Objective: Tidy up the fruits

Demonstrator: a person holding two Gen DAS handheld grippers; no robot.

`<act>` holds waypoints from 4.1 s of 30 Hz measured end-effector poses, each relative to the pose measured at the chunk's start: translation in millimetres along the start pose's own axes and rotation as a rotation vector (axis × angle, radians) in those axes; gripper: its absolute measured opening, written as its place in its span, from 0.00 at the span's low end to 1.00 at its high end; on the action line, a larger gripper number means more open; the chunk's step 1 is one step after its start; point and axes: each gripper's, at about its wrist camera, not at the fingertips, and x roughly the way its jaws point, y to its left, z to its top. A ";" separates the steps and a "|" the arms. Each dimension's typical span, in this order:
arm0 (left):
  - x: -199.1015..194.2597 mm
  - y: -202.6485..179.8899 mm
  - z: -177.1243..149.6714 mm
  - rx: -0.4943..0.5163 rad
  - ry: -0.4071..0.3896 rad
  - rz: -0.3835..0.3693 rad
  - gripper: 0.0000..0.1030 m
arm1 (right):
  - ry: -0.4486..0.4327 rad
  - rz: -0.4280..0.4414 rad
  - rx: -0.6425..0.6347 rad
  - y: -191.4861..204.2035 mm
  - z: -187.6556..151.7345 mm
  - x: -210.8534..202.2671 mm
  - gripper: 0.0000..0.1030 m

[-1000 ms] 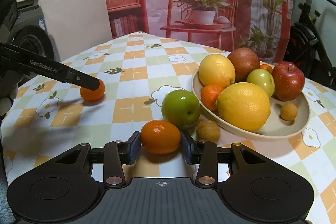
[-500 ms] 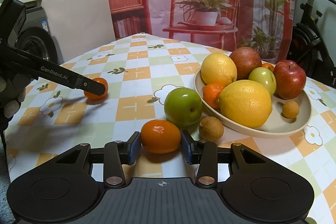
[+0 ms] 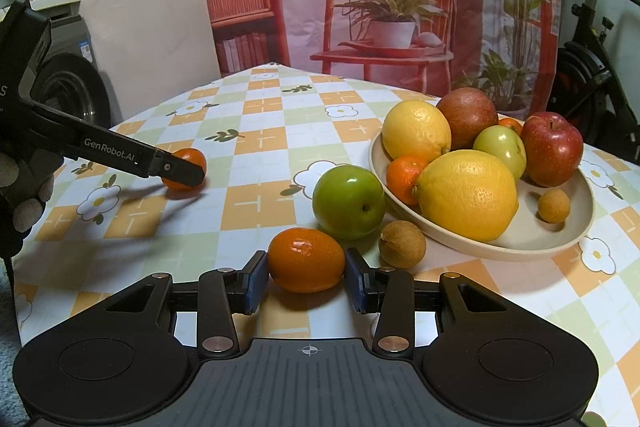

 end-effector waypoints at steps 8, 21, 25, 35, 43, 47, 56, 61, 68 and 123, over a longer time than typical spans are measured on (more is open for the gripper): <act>-1.2 -0.7 -0.8 0.007 -0.007 0.003 0.40 | 0.000 0.000 0.001 -0.2 -0.1 -0.1 0.37; -10.3 -4.7 0.4 0.009 -0.024 -0.004 0.39 | -0.016 0.021 -0.011 1.3 -1.3 -0.8 0.37; -14.3 -12.1 1.8 0.027 -0.031 -0.010 0.39 | -0.035 0.024 -0.005 -0.2 -2.1 -4.6 0.37; -29.8 -43.7 17.1 0.097 -0.069 -0.064 0.39 | -0.079 0.025 0.048 -17.2 2.5 -29.4 0.37; -30.8 -84.4 56.0 0.174 -0.125 -0.127 0.39 | -0.160 -0.043 0.072 -54.3 23.6 -58.7 0.37; -30.0 -104.3 76.5 0.196 -0.161 -0.155 0.39 | -0.197 -0.105 0.058 -75.2 38.4 -71.3 0.37; -8.5 -145.4 107.8 0.269 -0.179 -0.191 0.39 | -0.207 -0.221 0.072 -122.5 52.0 -70.5 0.37; 18.0 -153.5 108.5 0.299 -0.126 -0.192 0.39 | -0.173 -0.228 0.118 -140.1 38.9 -55.4 0.37; 48.7 -154.9 102.9 0.334 -0.050 -0.186 0.40 | -0.157 -0.227 0.153 -155.9 27.7 -33.4 0.37; -7.7 -80.1 75.8 0.131 -0.142 -0.077 0.84 | -0.182 -0.151 0.192 -77.4 3.8 -54.3 0.43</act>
